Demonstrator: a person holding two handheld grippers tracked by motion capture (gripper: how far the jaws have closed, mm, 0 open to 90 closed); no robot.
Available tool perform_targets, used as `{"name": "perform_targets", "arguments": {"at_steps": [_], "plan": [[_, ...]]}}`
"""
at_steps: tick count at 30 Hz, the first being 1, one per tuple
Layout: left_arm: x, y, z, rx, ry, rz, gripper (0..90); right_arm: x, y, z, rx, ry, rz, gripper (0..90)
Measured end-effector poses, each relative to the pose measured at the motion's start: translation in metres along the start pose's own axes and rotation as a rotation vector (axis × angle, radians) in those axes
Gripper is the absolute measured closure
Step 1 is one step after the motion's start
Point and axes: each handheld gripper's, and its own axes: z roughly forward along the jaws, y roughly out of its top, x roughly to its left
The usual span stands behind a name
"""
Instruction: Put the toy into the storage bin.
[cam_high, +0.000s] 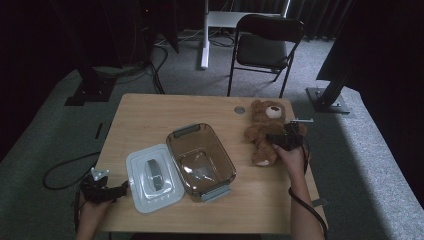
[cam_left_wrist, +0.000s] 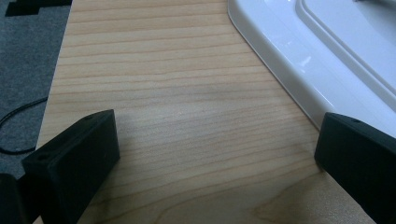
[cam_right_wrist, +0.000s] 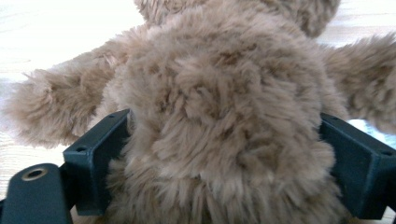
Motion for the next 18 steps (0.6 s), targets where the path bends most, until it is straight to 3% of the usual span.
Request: {"name": "perform_targets", "arguments": {"at_steps": [3,5,8,10,12,18], "plan": [[0.000,0.000,0.000,0.000,0.000,0.001,0.6,0.004,-0.003,0.002,-0.002,-0.006,-0.003,10.9],[0.000,0.000,0.000,-0.001,-0.002,0.001,0.6,0.009,-0.013,0.005,-0.026,-0.013,-0.034,11.1],[0.000,0.000,0.000,-0.001,-0.002,0.002,0.5,0.010,-0.017,0.005,-0.034,0.004,-0.043,14.2],[0.000,0.000,0.000,-0.001,-0.002,0.002,0.5,0.010,-0.020,0.003,-0.054,-0.005,-0.073,28.0],[0.000,0.000,0.000,-0.002,-0.002,0.002,0.5,0.008,-0.023,0.001,-0.075,0.002,-0.062,42.3],[0.000,0.000,0.000,-0.001,-0.002,0.001,0.6,0.013,-0.020,-0.007,-0.104,-0.032,-0.104,60.8]]}}
